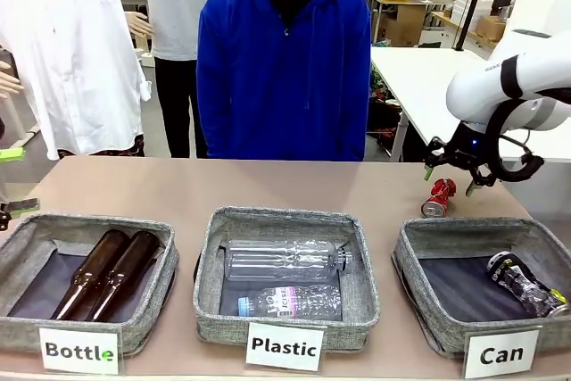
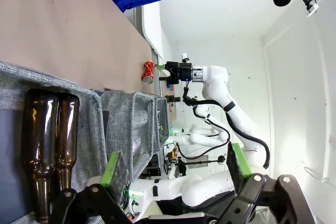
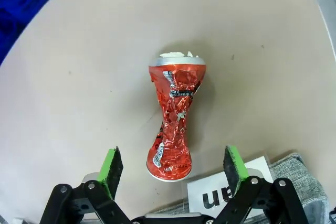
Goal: Sort the can waste into the basket.
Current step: Pick up the can waste from the table and place it in the right Fabric basket.
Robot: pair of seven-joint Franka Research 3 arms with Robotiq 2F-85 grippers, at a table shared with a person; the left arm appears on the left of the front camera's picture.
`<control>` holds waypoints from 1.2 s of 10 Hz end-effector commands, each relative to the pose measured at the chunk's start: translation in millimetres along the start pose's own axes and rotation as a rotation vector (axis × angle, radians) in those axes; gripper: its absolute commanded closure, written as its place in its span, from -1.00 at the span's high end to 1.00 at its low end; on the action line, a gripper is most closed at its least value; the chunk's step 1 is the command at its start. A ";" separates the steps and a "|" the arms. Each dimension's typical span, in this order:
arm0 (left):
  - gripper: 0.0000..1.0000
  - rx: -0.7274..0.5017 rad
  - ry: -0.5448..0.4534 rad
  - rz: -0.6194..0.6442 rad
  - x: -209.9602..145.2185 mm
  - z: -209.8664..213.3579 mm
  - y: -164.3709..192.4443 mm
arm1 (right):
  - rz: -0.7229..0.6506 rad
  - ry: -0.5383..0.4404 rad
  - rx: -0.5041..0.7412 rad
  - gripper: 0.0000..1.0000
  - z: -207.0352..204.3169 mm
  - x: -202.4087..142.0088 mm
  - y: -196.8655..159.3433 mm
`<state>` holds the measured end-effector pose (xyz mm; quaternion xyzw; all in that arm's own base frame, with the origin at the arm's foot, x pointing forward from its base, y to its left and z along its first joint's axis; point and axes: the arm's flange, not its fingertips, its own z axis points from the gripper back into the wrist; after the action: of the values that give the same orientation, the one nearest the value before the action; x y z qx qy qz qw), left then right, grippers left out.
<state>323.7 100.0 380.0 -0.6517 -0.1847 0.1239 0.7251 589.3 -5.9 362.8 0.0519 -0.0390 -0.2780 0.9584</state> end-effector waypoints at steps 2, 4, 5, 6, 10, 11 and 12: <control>1.00 -0.006 0.005 0.006 -1.5 0.8 -4.3 | -0.044 0.001 -0.086 1.00 -34.3 10.0 10.0; 1.00 -0.006 0.005 0.006 -1.5 0.8 -4.3 | -0.061 -0.002 -0.120 1.00 -49.4 11.3 7.3; 1.00 -0.006 0.005 0.006 -1.5 0.8 -4.3 | -0.056 -0.006 -0.118 1.00 -50.9 11.3 6.5; 1.00 -0.006 0.005 0.006 -1.5 0.8 -4.3 | -0.057 -0.023 -0.115 0.92 -50.2 11.2 6.5; 1.00 -0.006 0.005 0.006 -1.5 0.8 -4.3 | -0.048 -0.028 -0.111 -1.00 -50.0 9.6 7.7; 1.00 -0.006 0.005 0.006 -1.5 0.8 -4.3 | -0.049 -0.032 -0.113 -1.00 -49.8 9.8 8.0; 1.00 -0.006 0.005 0.006 -1.5 0.8 -4.3 | -0.045 -0.032 -0.116 -1.00 -50.0 9.5 7.6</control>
<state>323.7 100.0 380.0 -0.6517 -0.1847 0.1239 0.7251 604.9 -3.1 312.1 0.0105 -0.0235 -0.2901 0.9567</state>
